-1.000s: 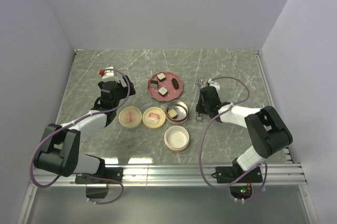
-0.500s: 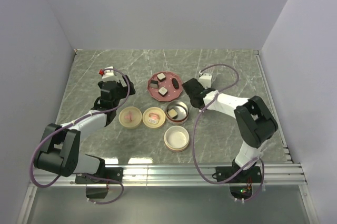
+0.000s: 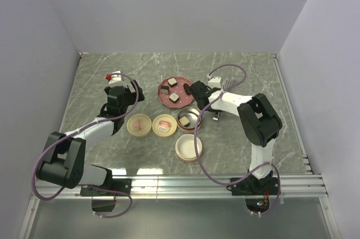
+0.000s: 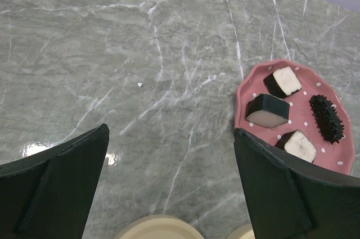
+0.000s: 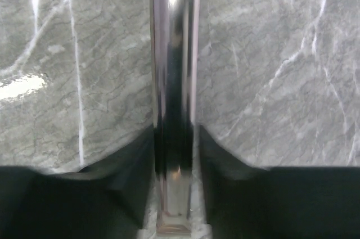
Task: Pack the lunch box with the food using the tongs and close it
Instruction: Grab the clamp with the right arm
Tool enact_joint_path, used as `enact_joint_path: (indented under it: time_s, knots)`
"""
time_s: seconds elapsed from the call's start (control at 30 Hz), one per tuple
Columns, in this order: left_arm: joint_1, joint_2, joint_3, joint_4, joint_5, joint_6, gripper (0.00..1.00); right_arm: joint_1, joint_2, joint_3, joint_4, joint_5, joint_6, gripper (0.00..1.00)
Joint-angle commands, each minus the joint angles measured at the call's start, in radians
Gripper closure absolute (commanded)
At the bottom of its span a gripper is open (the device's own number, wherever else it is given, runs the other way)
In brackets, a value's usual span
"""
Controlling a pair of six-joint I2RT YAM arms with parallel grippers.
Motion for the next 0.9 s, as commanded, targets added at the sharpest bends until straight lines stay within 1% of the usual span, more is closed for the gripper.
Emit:
enact_joint_path:
  time_s: [0.0, 0.07, 0.17, 0.4, 0.6, 0.63, 0.7, 0.77, 0.87]
  knots:
    - [0.004, -0.017, 0.022, 0.037, 0.015, -0.007, 0.01, 0.006, -0.019, 0.025, -0.006, 0.059, 0.007, 0.48]
    - [0.004, -0.022, 0.022, 0.037, 0.015, -0.007, 0.00, 0.006, -0.029, 0.012, 0.020, 0.053, -0.005, 0.40]
    - [0.004, -0.023, 0.019, 0.037, 0.017, -0.007, 0.00, 0.006, -0.051, -0.006, 0.047, 0.044, -0.021, 0.36]
    - [0.004, -0.029, 0.017, 0.037, 0.017, -0.007, 0.00, 0.004, -0.046, -0.021, 0.086, 0.017, -0.041, 0.35]
    - [0.006, -0.026, 0.016, 0.040, 0.017, -0.009, 0.00, 0.001, -0.023, -0.021, 0.014, 0.028, 0.031, 0.34]
    - [0.006, -0.023, 0.017, 0.040, 0.017, -0.009, 0.00, -0.002, -0.031, -0.030, 0.014, 0.024, 0.039, 0.34]
    - [0.006, -0.023, 0.017, 0.039, 0.018, -0.009, 0.01, -0.002, -0.058, -0.061, 0.038, 0.001, 0.035, 0.38]
    - [0.006, -0.025, 0.017, 0.042, 0.018, -0.009, 0.01, -0.007, -0.069, -0.072, 0.064, -0.027, 0.015, 0.45]
    - [0.006, -0.028, 0.016, 0.040, 0.020, -0.009, 0.00, -0.017, -0.063, -0.080, 0.092, -0.076, -0.002, 0.47]
